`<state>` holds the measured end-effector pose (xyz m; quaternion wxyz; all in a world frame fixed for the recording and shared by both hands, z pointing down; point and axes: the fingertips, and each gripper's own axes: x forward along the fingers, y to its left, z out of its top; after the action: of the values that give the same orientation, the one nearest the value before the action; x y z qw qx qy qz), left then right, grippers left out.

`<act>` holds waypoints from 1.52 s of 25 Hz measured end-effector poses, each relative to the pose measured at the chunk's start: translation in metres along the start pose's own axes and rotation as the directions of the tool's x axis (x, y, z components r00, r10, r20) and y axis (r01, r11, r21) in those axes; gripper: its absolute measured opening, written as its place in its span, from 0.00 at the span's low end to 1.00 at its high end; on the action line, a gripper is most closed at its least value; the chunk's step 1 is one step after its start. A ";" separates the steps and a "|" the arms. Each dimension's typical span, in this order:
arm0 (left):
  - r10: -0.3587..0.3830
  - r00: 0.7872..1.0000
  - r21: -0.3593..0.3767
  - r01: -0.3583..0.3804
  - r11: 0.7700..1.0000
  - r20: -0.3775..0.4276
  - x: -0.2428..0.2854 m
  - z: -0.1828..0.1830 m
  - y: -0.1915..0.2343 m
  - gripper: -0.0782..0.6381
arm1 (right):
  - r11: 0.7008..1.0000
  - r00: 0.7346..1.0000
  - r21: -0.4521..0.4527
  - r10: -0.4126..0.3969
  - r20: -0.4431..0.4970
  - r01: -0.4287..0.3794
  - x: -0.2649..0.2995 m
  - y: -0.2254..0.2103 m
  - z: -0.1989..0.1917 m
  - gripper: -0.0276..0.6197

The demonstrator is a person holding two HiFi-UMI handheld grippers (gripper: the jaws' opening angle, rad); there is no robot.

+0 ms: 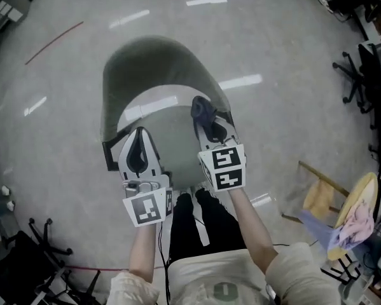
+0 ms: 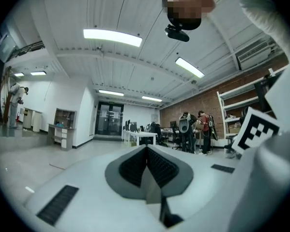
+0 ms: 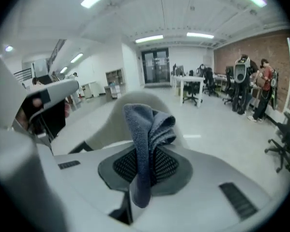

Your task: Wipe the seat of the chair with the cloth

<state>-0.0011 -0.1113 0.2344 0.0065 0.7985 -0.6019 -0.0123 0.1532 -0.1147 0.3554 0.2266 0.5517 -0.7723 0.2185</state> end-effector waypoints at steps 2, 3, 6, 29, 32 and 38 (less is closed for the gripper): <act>0.024 0.999 -0.004 -0.023 1.000 0.048 0.001 0.049 0.003 0.13 | 1.000 0.994 -0.018 -0.002 0.113 0.004 -0.033 0.009 0.066 0.12; 0.036 0.997 -0.006 -0.036 0.999 0.064 -0.001 0.073 0.004 0.13 | 0.999 0.986 -0.031 -0.006 0.165 0.011 -0.053 0.014 0.095 0.12; 0.077 0.991 -0.020 -0.075 0.997 0.112 -0.010 0.144 0.006 0.13 | 0.997 0.945 -0.068 -0.016 0.326 0.041 -0.116 0.024 0.171 0.12; 0.019 0.982 0.013 -0.021 1.000 0.186 -0.059 0.253 -0.020 0.13 | 0.978 0.811 -0.207 0.116 0.574 0.006 -0.248 0.089 0.248 0.12; 0.015 0.980 0.022 -0.019 1.000 0.198 -0.056 0.257 -0.018 0.13 | 0.979 0.806 -0.203 0.113 0.580 0.009 -0.248 0.089 0.252 0.12; 0.014 0.978 0.019 -0.018 1.000 0.209 -0.060 0.261 -0.012 0.13 | 0.980 0.804 -0.201 0.111 0.585 0.011 -0.249 0.092 0.252 0.12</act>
<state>-0.0128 -0.0495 -0.0259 -0.0648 0.7879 -0.6058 -0.0895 0.1097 -0.0481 -0.0018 0.0209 0.5469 -0.8362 -0.0352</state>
